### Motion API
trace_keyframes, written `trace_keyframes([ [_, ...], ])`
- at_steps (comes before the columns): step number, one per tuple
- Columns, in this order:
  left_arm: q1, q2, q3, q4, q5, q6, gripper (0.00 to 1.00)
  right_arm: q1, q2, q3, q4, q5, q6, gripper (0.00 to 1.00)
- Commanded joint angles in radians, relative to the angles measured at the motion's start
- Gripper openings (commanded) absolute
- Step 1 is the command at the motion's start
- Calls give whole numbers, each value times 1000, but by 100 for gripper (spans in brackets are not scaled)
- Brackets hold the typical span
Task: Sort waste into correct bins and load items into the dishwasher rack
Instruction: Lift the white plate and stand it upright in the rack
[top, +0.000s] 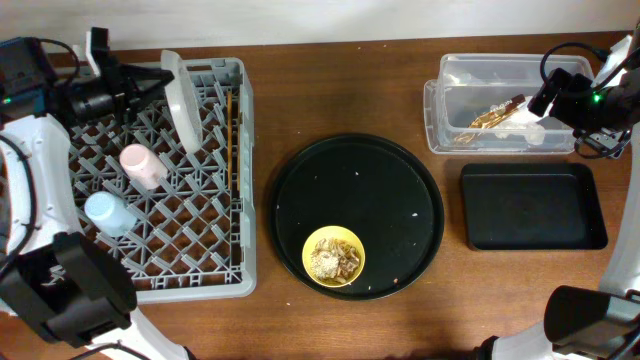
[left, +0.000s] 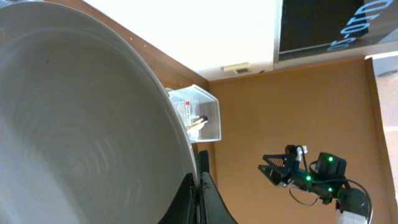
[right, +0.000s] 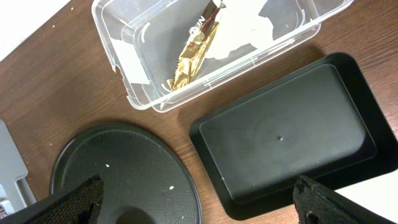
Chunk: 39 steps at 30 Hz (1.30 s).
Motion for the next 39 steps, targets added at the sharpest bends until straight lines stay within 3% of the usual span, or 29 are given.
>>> trace_keyframes([
  [1,-33,46,5,0,42,40,1,-1,-7,13,0,5,-2,99],
  [14,-9,92,5,-3,-1,73,2,-1,-7,13,0,5,-2,99],
  [15,-8,92,5,-8,-1,73,11,-1,-7,13,0,5,-2,99],
  [17,-8,92,5,-15,-1,73,43,-1,-7,13,0,5,-2,99],
  [20,-8,92,5,-22,-12,73,54,-1,-7,13,0,5,-2,99],
  [27,2,79,5,-38,-24,73,61,-1,-7,13,0,5,-2,99],
  [35,71,-68,5,-63,-90,73,61,-1,-7,13,0,5,-2,99],
  [38,74,-169,5,-118,-200,73,61,-1,-7,13,0,5,-2,99],
  [39,69,-231,5,-172,-313,73,61,-1,-7,13,0,5,-2,99],
])
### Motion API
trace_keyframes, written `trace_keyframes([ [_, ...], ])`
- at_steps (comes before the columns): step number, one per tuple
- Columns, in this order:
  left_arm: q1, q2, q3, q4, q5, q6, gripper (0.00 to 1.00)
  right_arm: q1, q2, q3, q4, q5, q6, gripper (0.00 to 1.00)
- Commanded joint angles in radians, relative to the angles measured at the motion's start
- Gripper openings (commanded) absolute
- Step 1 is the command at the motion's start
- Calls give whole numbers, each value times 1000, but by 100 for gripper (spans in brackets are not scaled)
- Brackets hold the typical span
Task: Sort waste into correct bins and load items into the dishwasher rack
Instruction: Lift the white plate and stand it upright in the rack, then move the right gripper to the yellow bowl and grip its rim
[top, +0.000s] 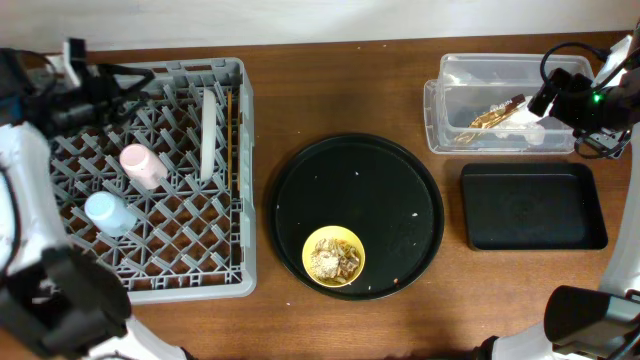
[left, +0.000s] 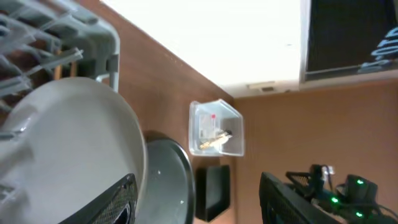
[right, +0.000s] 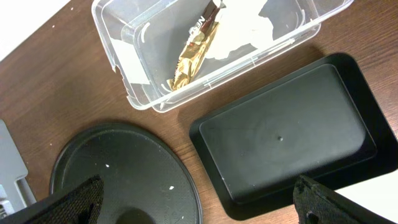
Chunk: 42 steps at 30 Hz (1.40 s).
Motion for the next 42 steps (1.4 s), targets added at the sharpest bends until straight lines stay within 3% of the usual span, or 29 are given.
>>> trace_keyframes([
  [1,-11,-212,5,-117,-282,13,61,-1,-7,13,0,5,-2,99],
  [6,-47,-364,5,-296,-780,12,65,-1,-7,13,0,5,-2,99],
  [10,-58,-402,4,-459,-1070,-19,70,-1,-7,13,0,5,-2,99],
  [12,-58,-397,-4,-486,-1131,-53,71,-1,-7,13,0,5,-2,99],
  [13,-58,-394,-13,-487,-1157,-69,75,-1,-7,13,0,5,-2,99],
  [14,-58,-391,-29,-482,-1181,-85,95,-1,-7,13,0,5,-2,99],
  [15,-58,-389,-46,-475,-1184,-87,99,-1,-7,13,0,5,-2,99],
  [25,-58,-370,-71,-487,-1182,-86,99,-1,-7,13,22,-23,-2,99],
  [28,-58,-370,-71,-487,-1182,-86,99,1,-7,13,-21,-209,-29,99],
  [30,-58,-370,-71,-487,-1182,-86,99,28,-7,13,-80,-384,-127,99],
  [33,-58,-370,-71,-487,-1182,-86,99,173,-7,11,-215,-436,-309,99],
  [35,-58,-370,-71,-487,-1182,-86,99,267,-7,8,-264,-380,-325,99],
  [39,-58,-370,-71,-487,-1182,-86,99,587,-7,-66,-283,-314,-307,99],
  [42,-58,-370,-71,-487,-1182,-86,99,789,-7,-183,-195,-183,-143,99],
])
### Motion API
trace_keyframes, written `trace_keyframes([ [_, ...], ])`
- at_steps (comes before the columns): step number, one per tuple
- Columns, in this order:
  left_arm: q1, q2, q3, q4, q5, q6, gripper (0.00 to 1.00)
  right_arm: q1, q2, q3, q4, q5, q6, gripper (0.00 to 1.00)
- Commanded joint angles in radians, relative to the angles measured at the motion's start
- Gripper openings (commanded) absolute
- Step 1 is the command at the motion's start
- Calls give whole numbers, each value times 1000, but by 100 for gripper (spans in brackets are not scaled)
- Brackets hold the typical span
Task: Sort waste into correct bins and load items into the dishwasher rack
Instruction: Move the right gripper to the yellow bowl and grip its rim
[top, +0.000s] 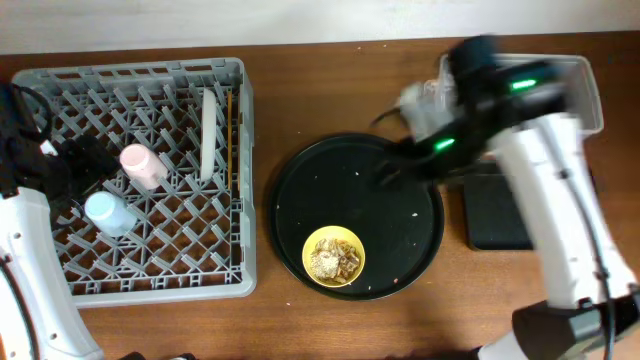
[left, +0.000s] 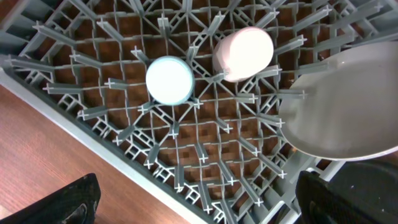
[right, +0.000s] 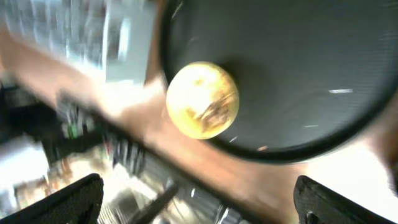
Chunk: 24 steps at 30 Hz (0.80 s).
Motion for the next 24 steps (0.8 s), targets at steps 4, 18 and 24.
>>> trace_keyframes([
  [4,-3,-1,-3,0,-14,-17,99,396,-8,-305,275,382,438,99],
  [18,-3,-1,-3,0,-14,-17,99,695,8,-661,862,474,584,93],
  [24,-3,-1,-3,0,-14,-17,99,695,93,-662,850,483,618,83],
])
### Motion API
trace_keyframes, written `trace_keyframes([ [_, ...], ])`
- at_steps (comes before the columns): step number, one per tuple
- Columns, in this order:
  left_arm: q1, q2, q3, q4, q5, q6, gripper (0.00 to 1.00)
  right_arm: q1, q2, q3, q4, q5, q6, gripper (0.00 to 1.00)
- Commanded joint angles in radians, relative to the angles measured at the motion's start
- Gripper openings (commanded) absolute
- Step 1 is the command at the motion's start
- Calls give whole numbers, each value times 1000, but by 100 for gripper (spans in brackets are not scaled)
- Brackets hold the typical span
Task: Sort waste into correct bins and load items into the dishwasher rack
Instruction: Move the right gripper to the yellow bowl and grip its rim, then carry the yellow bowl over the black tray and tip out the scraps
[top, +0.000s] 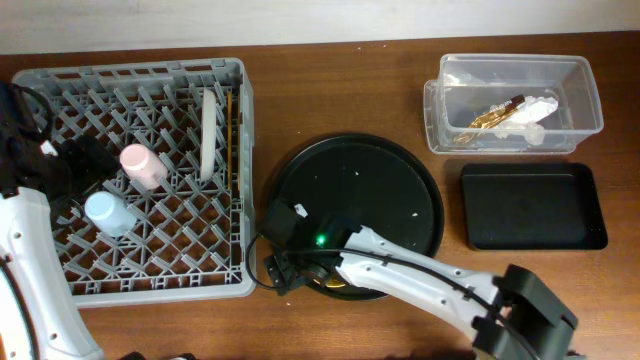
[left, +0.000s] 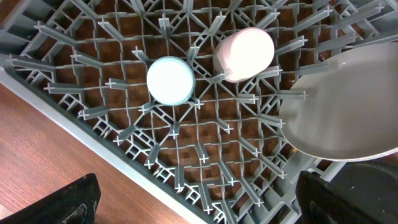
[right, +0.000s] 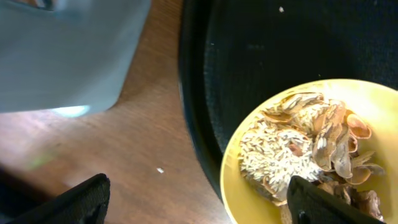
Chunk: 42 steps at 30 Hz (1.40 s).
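A yellow bowl (right: 311, 155) of rice and shells sits at the front of the round black tray (top: 390, 180). In the overhead view my right arm covers most of it. My right gripper (right: 199, 202) is open, low at the tray's front left edge, one finger over the wood and the other over the bowl's rim. The grey rack (top: 140, 280) holds a pink cup (left: 244, 53), a blue cup (left: 170, 81) and an upright white plate (top: 208, 120). My left gripper (left: 199, 205) hangs open over the rack's left part, holding nothing.
A clear bin (top: 515, 105) with a gold wrapper (top: 495, 115) and white paper stands at the back right. In front of it lies a black rectangular tray (top: 533, 205). The rack's corner (right: 68, 50) is close to my right gripper.
My right arm was blurred over the tray's back right; now it is low at the tray's front left, its open gripper at the yellow bowl. The left arm has not moved.
My left gripper held the white plate over the rack's back while the right hung by the clear bin. Then the plate stood upright in the rack, let go. Then the left was open over the cups. The right arm left the bin and is now at the bowl.
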Motion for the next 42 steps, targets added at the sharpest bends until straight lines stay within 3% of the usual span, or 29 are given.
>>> trace_keyframes([
  [1,-3,-1,-3,-1,-11,-14,99,-2,69,-8,-3,38,59,79],
  [9,-3,-1,-3,-1,-11,-14,99,-2,135,-8,-3,24,58,51],
  [13,-3,-1,-3,-1,-11,-14,99,-2,135,-8,-3,27,58,25],
  [14,-3,-1,-3,-1,-11,-14,99,-2,135,-8,-3,27,58,23],
  [17,-3,-1,-3,-1,-11,-14,99,-2,135,-8,-3,27,58,22],
  [27,-3,-1,-3,-1,-11,-14,99,-2,135,21,-21,38,54,4],
  [36,-3,-1,-3,-1,-11,-14,99,-16,135,75,-127,159,59,4],
  [42,-3,-1,-3,-1,-11,-14,99,-128,134,171,-272,181,58,4],
])
